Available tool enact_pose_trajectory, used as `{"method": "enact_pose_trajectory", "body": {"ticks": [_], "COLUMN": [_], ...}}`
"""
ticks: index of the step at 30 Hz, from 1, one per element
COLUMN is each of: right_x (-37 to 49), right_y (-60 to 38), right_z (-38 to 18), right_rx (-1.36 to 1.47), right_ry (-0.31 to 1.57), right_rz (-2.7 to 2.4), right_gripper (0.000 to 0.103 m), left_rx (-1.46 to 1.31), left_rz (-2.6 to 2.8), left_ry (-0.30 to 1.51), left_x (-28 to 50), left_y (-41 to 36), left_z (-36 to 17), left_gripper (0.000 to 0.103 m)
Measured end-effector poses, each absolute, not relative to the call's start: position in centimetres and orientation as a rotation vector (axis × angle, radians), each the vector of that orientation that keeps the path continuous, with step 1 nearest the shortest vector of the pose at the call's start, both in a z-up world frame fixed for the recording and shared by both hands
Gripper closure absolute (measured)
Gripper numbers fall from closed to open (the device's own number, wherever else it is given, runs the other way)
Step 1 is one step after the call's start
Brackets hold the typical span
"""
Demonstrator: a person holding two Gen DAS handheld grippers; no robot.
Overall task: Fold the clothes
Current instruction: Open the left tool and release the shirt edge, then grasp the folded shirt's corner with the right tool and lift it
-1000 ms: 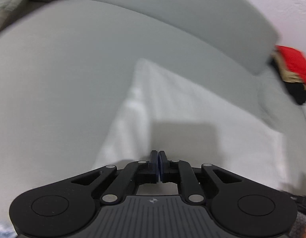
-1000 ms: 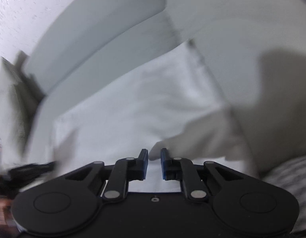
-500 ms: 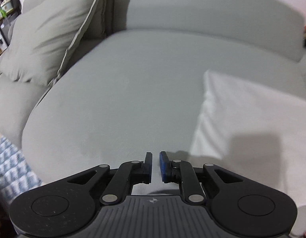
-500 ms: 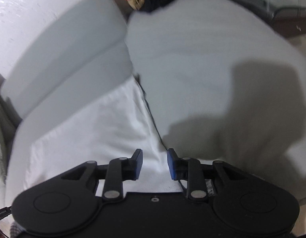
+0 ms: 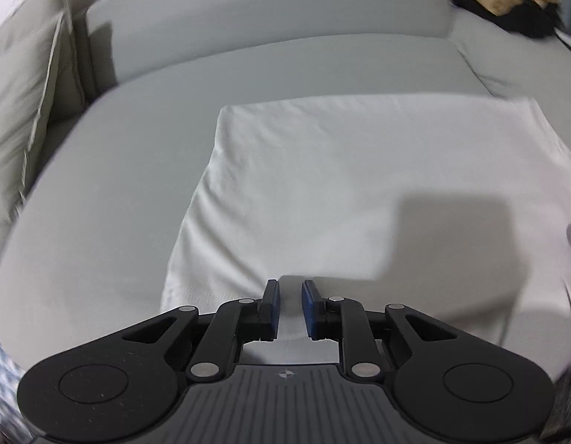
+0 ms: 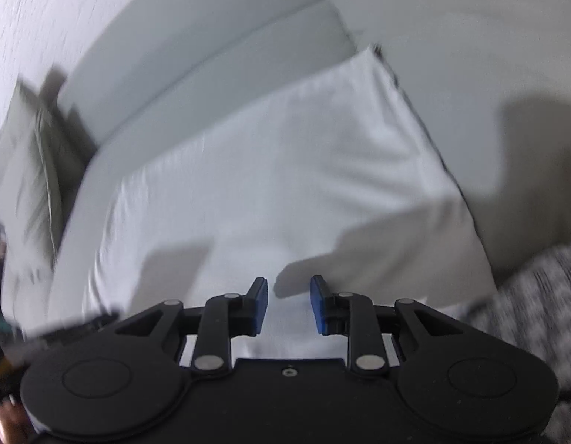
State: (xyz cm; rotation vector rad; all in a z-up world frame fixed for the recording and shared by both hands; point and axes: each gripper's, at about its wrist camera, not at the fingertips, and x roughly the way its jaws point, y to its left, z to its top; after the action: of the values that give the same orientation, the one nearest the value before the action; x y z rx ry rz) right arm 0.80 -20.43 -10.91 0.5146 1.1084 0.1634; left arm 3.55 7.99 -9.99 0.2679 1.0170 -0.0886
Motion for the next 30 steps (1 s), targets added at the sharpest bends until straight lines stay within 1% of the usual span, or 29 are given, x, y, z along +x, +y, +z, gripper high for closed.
{"method": "enact_pose_trajectory", "body": {"ticks": [2,3,5,6,7,8,9,10,11,15,20,25,30], "right_x": [-0.5,-1.1,-2.2,-2.8,-3.4,-3.5,-3.8,-3.8,-3.8,-3.5,-3.5,-4.7,-4.7], "right_y": [-20.6,-21.0,-21.8,-22.2,-22.5,-23.2,-23.8,-24.5,-25.1,-26.0,-25.0,-24.4,-24.7], "right_z": [-10.2,-10.1,-9.8,-9.6,-9.5,-9.5,-9.6,-9.7,-10.0,-12.6,-15.0,-17.7,-18.1], "right_rx": [0.481,0.507,0.557,0.582,0.607,0.670,0.736,0.799,0.860,1.117,1.219,1.412,1.429], "right_ry": [1.169,1.167,1.163,1.161,1.159,1.125,1.085,1.050,1.028,1.027,1.033,0.889,0.755], "right_rz": [0.182,0.182,0.183,0.183,0.183,0.174,0.158,0.141,0.128,0.122,0.023,-0.040,-0.041], "right_gripper": [0.078,0.077,0.077,0.074,0.072,0.062,0.057,0.049,0.048,0.049,0.057,0.057,0.057], "left_rx": [0.279,0.270,0.234,0.216,0.195,0.170,0.148,0.126,0.112,0.110,0.123,0.107,0.076], "left_rz": [-0.107,-0.119,-0.138,-0.140,-0.137,-0.134,-0.138,-0.142,-0.152,-0.201,-0.225,-0.216,-0.200], "left_ry": [1.066,1.095,1.083,1.068,1.050,1.030,1.007,0.985,0.963,0.909,0.914,0.935,0.954], "left_x": [2.6,2.2,1.0,0.7,0.5,0.4,0.4,0.5,0.6,0.9,0.9,0.9,1.2], "left_y": [8.6,8.9,9.5,9.6,9.6,9.8,9.6,9.4,9.0,7.2,5.8,5.8,6.2], "left_z": [-9.9,-10.0,-9.6,-9.3,-8.9,-8.4,-7.8,-7.3,-6.7,-5.7,-6.1,-6.7,-6.9], "left_gripper": [0.084,0.083,0.083,0.083,0.083,0.081,0.081,0.078,0.076,0.074,0.073,0.072,0.072]}}
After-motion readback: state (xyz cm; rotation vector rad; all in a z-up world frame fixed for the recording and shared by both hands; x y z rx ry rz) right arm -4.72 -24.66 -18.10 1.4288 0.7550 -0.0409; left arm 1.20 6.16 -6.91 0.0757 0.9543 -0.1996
